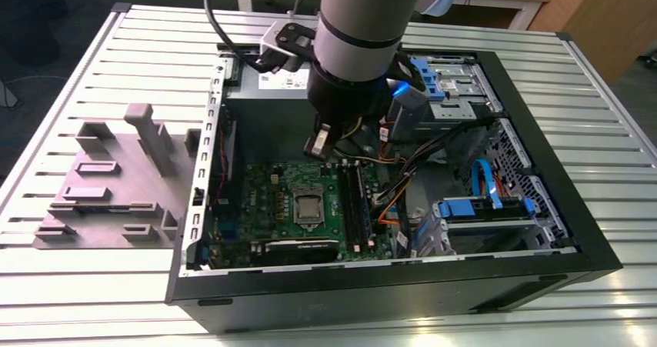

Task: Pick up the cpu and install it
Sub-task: 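Install the first cpu locking lever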

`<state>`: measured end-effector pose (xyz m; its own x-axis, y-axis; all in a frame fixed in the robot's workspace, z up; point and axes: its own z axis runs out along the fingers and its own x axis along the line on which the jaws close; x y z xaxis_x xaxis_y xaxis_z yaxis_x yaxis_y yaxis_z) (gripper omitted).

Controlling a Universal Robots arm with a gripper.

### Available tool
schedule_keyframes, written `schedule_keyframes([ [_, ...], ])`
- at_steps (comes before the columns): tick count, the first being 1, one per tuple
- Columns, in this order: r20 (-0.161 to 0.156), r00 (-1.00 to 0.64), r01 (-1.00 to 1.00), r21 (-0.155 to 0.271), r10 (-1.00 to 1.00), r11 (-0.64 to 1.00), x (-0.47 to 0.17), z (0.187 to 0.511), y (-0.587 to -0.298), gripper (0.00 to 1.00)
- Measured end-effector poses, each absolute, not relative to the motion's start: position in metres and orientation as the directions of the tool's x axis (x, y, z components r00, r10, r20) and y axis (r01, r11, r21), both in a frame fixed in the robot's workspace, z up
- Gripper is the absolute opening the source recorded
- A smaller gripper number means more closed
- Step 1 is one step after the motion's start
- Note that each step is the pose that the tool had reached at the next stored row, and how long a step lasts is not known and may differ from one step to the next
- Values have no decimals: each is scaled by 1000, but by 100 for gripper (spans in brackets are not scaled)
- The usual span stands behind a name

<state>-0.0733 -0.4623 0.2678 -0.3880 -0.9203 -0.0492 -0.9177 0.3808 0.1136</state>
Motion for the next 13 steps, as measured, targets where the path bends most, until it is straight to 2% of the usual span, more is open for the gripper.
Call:
schedule_keyframes([
  [13,-49,-388,-918,114,-920,381,-66,263,-442,10],
])
